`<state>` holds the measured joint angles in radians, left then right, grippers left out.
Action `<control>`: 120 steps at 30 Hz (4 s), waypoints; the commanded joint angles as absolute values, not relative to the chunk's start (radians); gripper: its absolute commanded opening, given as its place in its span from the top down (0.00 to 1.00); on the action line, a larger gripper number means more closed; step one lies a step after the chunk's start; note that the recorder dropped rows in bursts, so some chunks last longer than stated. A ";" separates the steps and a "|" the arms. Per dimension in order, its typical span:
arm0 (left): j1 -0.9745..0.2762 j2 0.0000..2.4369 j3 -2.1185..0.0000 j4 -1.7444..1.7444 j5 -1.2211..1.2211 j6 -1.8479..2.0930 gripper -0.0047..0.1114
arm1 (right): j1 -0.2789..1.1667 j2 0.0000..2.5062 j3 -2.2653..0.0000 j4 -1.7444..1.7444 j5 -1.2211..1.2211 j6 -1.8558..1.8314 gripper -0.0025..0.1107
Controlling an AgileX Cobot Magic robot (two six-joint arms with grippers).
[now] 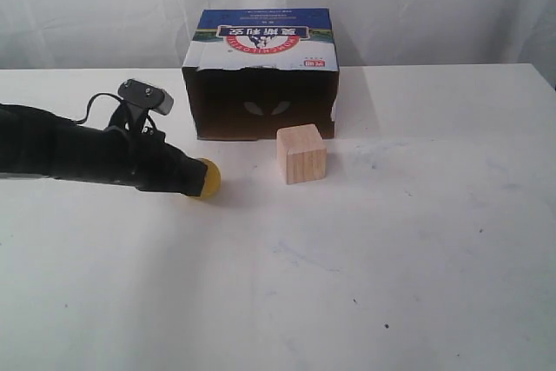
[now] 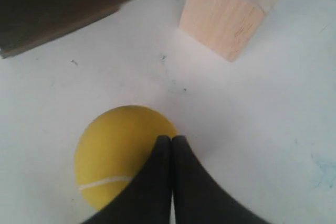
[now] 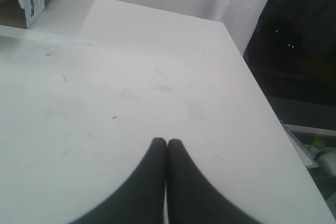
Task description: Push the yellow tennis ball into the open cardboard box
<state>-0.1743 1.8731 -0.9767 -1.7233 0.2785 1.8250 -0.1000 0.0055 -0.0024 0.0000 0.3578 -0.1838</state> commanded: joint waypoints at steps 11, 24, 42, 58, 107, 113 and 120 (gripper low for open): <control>-0.172 1.968 -1.084 -1.744 0.334 1.806 0.96 | -0.099 0.000 0.000 0.000 0.343 -0.155 0.98; -0.172 1.946 -1.113 -1.744 0.343 1.783 0.96 | -0.099 0.000 0.000 0.000 0.343 -0.154 0.98; -0.172 1.893 -1.100 -1.744 0.060 1.704 0.96 | -0.099 0.000 0.000 0.000 0.343 -0.154 0.98; -0.172 1.979 -1.130 -1.744 0.354 1.704 0.96 | -0.099 0.000 0.000 0.000 0.343 -0.154 0.98; -0.141 1.913 -1.233 -1.744 0.356 1.687 0.96 | -0.099 0.000 0.000 0.000 0.343 -0.154 0.98; -0.141 1.803 -1.101 -1.552 0.369 1.501 0.96 | -0.099 0.000 0.000 0.000 0.343 -0.154 0.98; -0.141 1.838 -1.065 -1.629 0.079 1.598 0.96 | -0.099 0.000 0.000 0.000 0.343 -0.154 0.98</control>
